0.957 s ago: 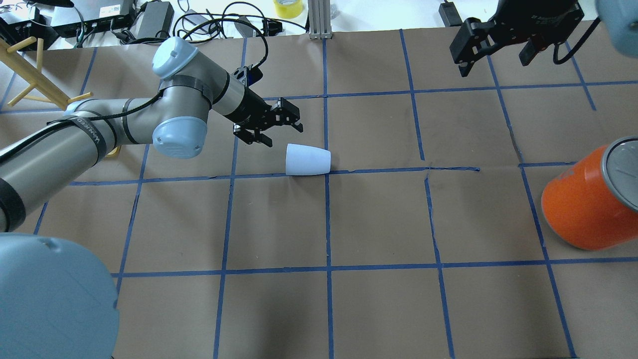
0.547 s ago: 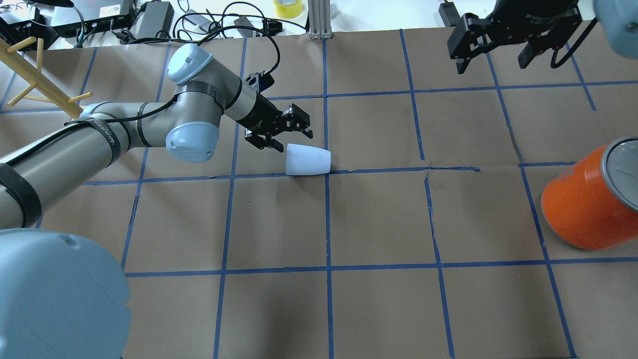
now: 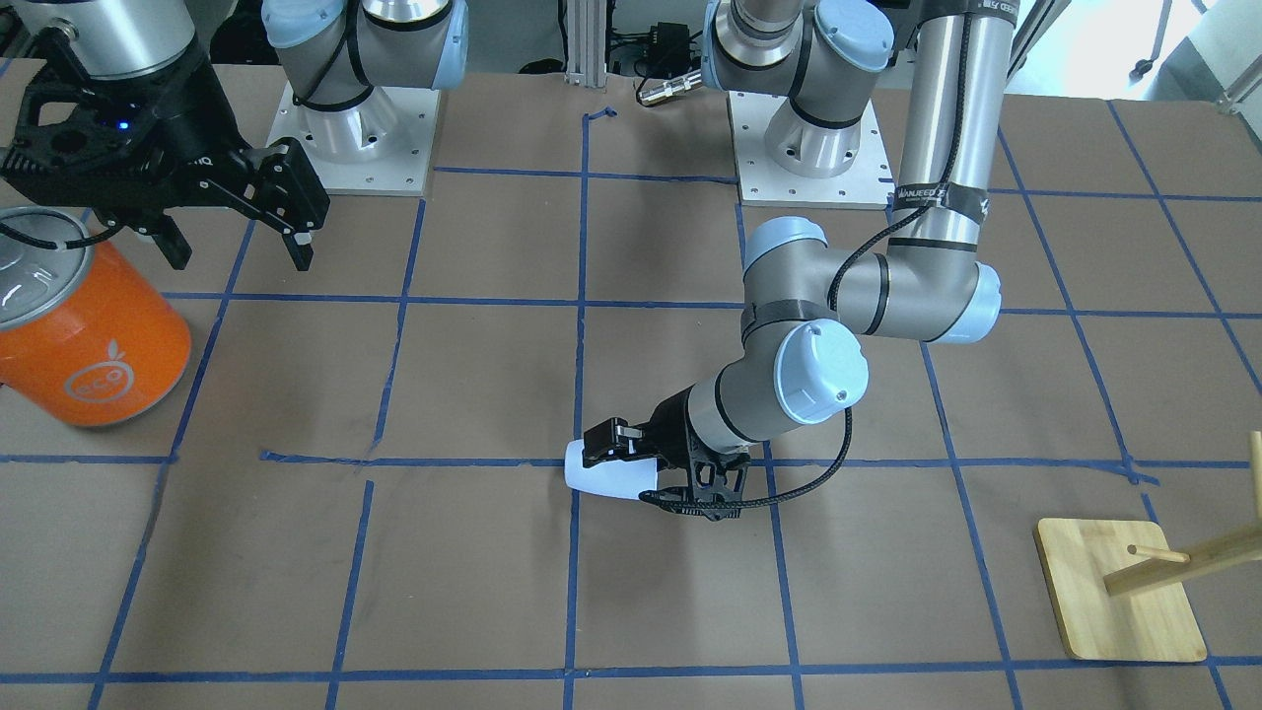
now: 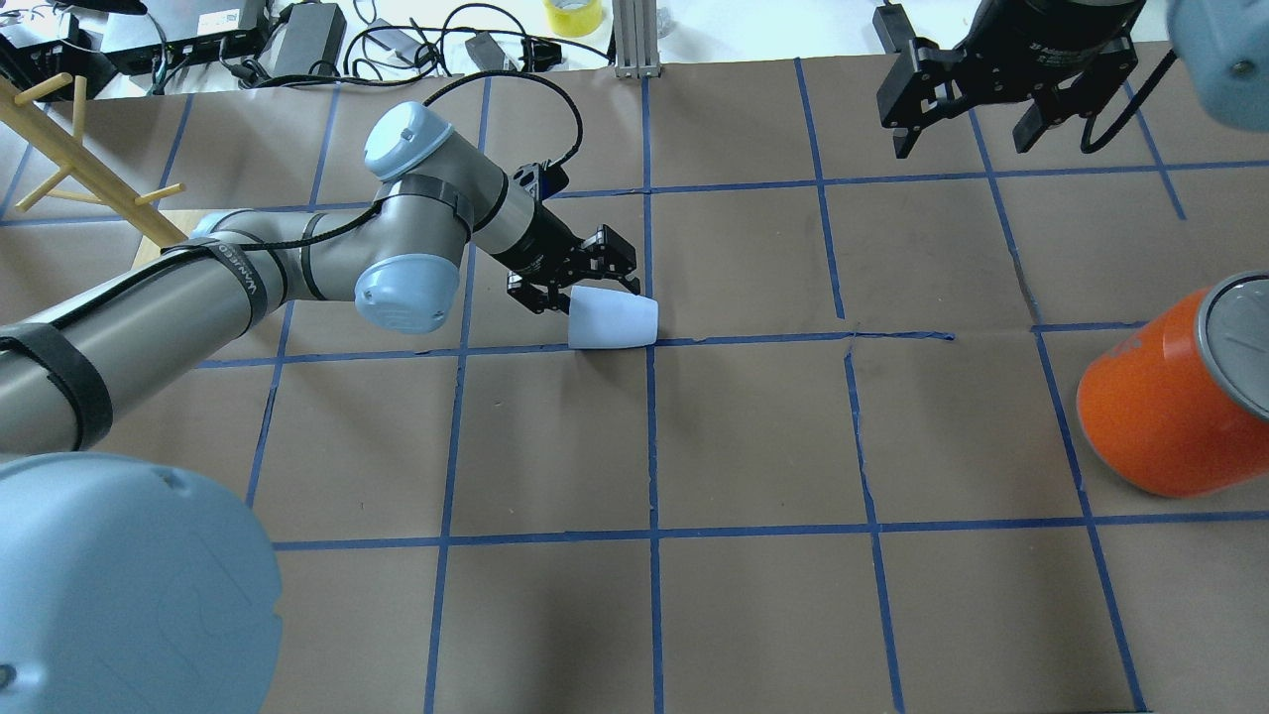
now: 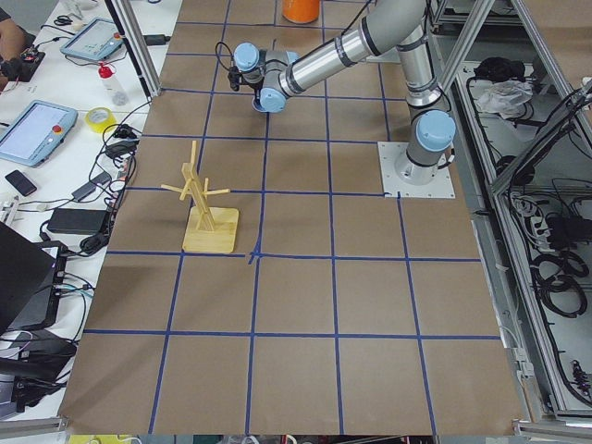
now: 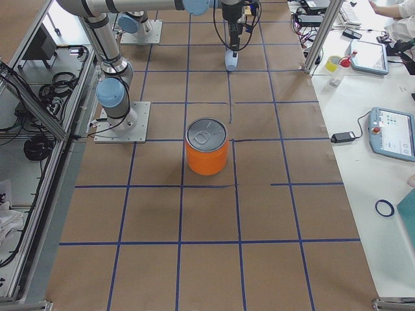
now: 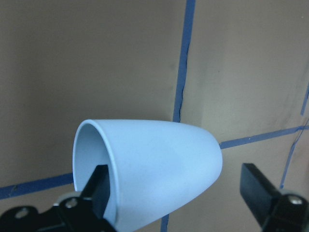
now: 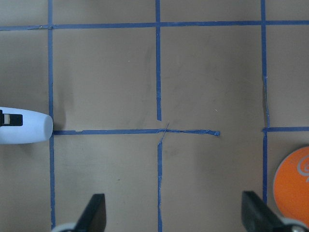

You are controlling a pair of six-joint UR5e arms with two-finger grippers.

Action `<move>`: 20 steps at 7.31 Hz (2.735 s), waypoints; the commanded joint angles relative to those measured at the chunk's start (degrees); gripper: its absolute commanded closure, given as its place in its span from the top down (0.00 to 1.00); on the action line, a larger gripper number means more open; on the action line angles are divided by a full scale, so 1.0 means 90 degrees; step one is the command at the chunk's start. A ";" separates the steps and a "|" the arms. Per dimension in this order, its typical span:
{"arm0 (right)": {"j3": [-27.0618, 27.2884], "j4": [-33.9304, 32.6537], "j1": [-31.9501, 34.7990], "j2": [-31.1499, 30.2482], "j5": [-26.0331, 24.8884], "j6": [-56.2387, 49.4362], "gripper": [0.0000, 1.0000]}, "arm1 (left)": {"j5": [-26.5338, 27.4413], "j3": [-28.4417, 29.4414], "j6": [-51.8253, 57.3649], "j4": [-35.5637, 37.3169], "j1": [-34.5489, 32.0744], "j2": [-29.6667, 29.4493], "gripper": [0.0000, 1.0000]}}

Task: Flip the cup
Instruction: 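Reach the left gripper to the cup's open end and grasp its rim, then lift the cup with the left gripper and rotate it upright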

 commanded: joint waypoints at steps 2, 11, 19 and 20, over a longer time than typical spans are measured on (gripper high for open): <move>0.0109 -0.0007 0.0001 -0.0029 -0.0014 -0.0020 1.00 | 0.0046 0.0053 -0.0258 -0.0020 -0.0014 -0.0010 0.00; 0.0226 -0.0007 0.0010 -0.0068 -0.0014 -0.0001 1.00 | 0.3079 0.1283 -0.0520 -0.0803 0.0014 0.0595 0.00; 0.0235 -0.0007 0.0001 -0.0068 0.0006 0.0019 1.00 | 0.3884 0.0982 0.1109 0.0077 0.1109 0.0050 0.00; 0.0236 -0.0007 0.0010 -0.0068 0.0006 0.0019 1.00 | 0.3874 0.1011 0.1089 0.0087 0.1128 -0.0067 0.00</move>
